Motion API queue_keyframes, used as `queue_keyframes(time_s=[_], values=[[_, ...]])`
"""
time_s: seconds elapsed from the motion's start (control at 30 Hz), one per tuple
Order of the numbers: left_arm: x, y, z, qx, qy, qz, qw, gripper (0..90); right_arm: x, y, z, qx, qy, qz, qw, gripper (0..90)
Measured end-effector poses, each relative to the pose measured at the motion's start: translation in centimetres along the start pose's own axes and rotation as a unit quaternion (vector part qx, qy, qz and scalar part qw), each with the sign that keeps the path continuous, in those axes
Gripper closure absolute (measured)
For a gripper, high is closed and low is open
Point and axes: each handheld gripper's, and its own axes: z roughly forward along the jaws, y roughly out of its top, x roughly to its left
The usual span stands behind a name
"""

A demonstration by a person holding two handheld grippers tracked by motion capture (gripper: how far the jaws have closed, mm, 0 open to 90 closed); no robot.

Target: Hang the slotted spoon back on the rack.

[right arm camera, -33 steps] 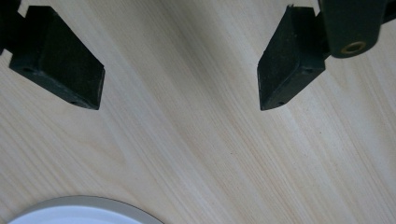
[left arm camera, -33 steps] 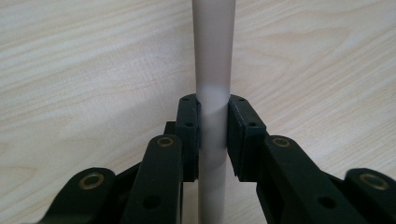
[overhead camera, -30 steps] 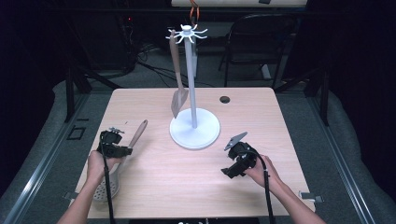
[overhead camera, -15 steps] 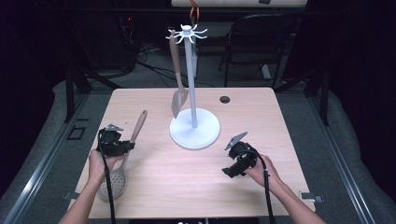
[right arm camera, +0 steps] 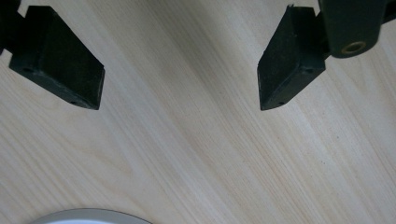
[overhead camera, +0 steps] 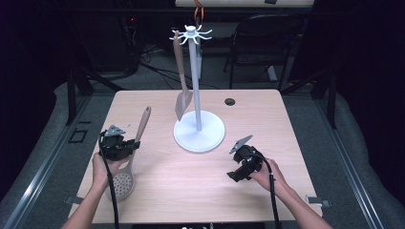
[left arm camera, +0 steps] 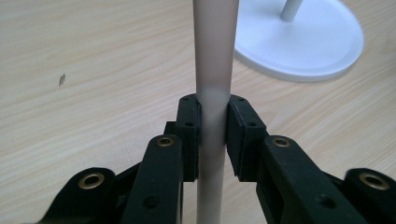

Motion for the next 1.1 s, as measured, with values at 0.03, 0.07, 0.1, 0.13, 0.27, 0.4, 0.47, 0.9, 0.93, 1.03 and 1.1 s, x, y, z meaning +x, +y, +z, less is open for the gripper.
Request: queue_keyframes(time_s=[0.03, 0.07, 0.1, 0.13, 0.27, 0.4, 0.47, 0.9, 0.93, 1.03, 1.1], values=[[-0.1, 0.1, -0.1, -0.004, -0.002, 0.003, 1.0000, 76.0, 0.0, 0.0, 0.0, 0.002, -0.002, -0.003, 1.0000, 14.5], [-0.1, 0.1, -0.2, -0.009, -0.003, 0.005, 0.9999, 76.0, 0.0, 0.0, 0.0, 0.004, -0.001, -0.002, 1.0000, 14.4], [-0.2, 0.1, -0.3, -0.015, -0.005, 0.004, 0.9999, 75.9, 0.1, 0.0, 0.1, 0.002, 0.001, 0.001, 1.0000, 14.5], [-0.3, 0.2, -0.3, -0.018, -0.007, 0.006, 0.9998, 75.9, 0.1, 0.0, 0.1, 0.000, 0.001, 0.001, 1.0000, 14.4], [-0.6, 0.4, -0.6, -0.038, -0.005, 0.008, 0.9992, 75.9, 0.2, -0.1, 0.0, -0.001, 0.000, -0.001, 1.0000, 14.4], [-1.0, 0.6, -0.9, -0.055, -0.003, 0.015, 0.9984, 75.9, 0.1, -0.1, 0.1, 0.001, -0.001, -0.002, 1.0000, 14.4], [-1.2, 0.6, -1.2, -0.064, -0.003, 0.017, 0.9978, 75.9, 0.2, -0.1, 0.2, -0.002, 0.000, 0.000, 1.0000, 14.4], [-2.0, 1.0, -2.7, -0.141, 0.001, 0.027, 0.9896, 76.0, -0.1, 0.0, -0.8, -0.018, -0.006, 0.007, 0.9998, 14.4], [-2.1, 0.9, -2.8, -0.151, 0.002, 0.029, 0.9882, 75.9, -0.1, 0.0, -0.8, -0.015, -0.005, 0.005, 0.9999, 14.4], [-2.4, 0.9, -3.0, -0.173, 0.004, 0.037, 0.9842, 75.9, 0.0, -0.1, -0.9, -0.019, -0.007, 0.009, 0.9998, 14.3], [-2.6, 1.1, -3.1, -0.181, 0.003, 0.042, 0.9827, 75.9, -0.1, 0.0, -1.0, -0.014, -0.009, 0.006, 0.9998, 14.3]])
